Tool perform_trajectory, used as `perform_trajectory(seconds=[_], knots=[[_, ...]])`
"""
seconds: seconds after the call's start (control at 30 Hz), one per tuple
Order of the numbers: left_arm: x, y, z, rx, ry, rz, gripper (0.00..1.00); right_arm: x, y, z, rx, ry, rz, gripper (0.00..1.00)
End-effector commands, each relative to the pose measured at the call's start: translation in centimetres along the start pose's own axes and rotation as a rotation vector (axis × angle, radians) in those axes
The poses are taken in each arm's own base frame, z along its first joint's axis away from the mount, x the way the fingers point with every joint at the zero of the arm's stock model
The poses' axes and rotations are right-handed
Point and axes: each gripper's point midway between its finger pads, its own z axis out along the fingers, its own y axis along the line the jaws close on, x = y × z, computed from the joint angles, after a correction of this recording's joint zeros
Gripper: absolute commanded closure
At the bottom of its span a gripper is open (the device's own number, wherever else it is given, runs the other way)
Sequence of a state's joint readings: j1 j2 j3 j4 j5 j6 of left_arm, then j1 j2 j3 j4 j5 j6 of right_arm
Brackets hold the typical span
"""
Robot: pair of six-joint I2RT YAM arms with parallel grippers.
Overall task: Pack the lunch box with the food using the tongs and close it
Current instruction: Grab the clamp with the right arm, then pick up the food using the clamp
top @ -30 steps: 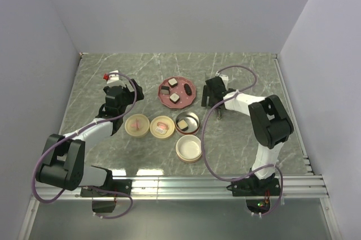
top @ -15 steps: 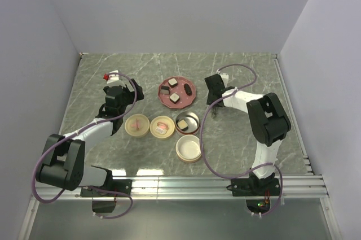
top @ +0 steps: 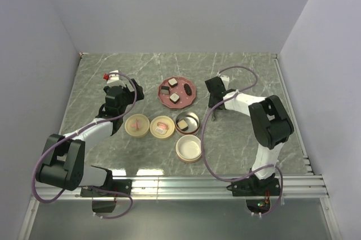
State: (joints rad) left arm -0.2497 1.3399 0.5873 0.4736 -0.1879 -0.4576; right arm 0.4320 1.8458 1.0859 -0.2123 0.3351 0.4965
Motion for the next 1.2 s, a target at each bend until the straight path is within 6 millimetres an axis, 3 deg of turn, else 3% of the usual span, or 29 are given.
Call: perform_trajectory(seconds=[0.0,0.53,0.93,1.17], knots=[[-1.2,-0.8,0.2,0.031,-0.042,-0.014,0.01,-1.5,0.3,-2.4,-0.036,-0.048,-0.012,0.95],[-1.3,-0.8,0.2,0.032,-0.04,-0.013,0.0,-3.1,3.2,-8.0,-0.315,-0.136,-0.135,1.0],[-1.3,-0.8,0.1,0.034,-0.041,-0.013,0.0,-2.2,4.5,-12.4,-0.522,-0.166,-0.213,0.96],[-1.3,-0.8,-0.1,0.037,-0.044,-0.014,0.0,-1.2,4.9,-12.1,-0.532,-0.125,-0.241,0.95]])
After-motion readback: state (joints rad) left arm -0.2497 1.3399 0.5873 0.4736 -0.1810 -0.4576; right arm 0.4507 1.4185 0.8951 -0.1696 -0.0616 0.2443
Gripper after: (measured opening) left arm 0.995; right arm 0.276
